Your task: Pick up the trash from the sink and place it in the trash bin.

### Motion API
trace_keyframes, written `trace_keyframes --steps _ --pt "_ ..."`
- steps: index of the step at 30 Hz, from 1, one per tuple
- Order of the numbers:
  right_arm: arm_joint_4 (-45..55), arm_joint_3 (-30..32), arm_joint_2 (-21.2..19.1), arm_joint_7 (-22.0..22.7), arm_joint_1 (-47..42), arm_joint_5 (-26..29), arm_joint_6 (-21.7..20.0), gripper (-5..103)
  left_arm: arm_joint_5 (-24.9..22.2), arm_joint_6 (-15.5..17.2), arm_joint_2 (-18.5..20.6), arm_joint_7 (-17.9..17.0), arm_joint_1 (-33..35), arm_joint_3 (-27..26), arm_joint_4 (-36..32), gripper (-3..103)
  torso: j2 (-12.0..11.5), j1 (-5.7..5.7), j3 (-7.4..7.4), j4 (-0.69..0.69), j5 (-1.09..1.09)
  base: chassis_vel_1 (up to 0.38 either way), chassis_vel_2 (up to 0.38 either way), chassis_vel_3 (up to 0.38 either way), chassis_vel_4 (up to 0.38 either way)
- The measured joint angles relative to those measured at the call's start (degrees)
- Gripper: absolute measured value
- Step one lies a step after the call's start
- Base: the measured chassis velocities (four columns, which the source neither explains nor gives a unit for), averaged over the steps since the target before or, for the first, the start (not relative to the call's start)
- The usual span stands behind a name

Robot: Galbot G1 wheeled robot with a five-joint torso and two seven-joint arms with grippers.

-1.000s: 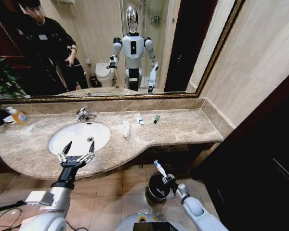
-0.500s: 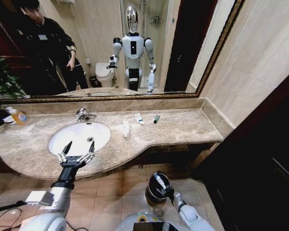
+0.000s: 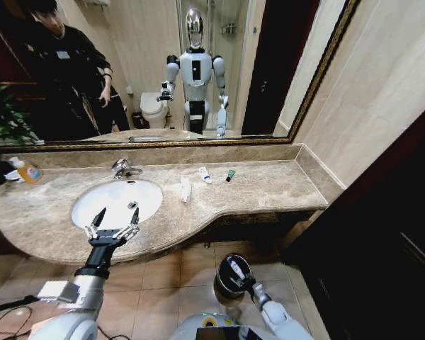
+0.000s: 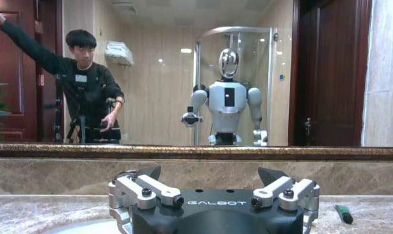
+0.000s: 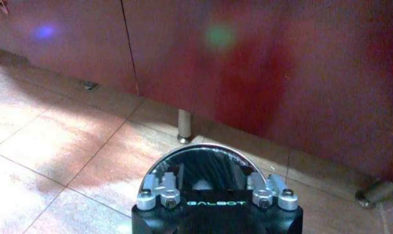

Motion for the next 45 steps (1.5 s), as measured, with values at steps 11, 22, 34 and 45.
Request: trace_keyframes --steps 11,22,34,45 --pt "-0.7 0.1 0.3 0.5 0.0 0.3 0.4 97 0.0 0.0 0.0 0.0 0.0 0.0 0.0 100 0.0 0.0 0.0 0.0 0.0 0.0 0.0 0.0 0.0" --pt "8.7 0.5 -1.9 4.0 -3.3 2.7 -1.6 100 0.0 0.0 0.0 0.0 0.0 0.0 0.0 100 0.0 0.0 0.0 0.0 0.01 0.0 0.0 0.0 0.0" --pt "33.4 3.3 -7.3 6.8 -13.1 4.7 1.2 100 0.0 0.0 0.0 0.0 0.0 0.0 0.0 100 0.0 0.0 0.0 0.0 0.0 0.0 0.0 0.0 0.0" --pt "51.4 7.8 -8.9 8.4 -14.4 6.0 0.4 100 0.0 0.0 0.0 0.0 0.0 0.0 0.0 100 0.0 0.0 0.0 0.0 0.0 0.0 0.0 0.0 0.0"
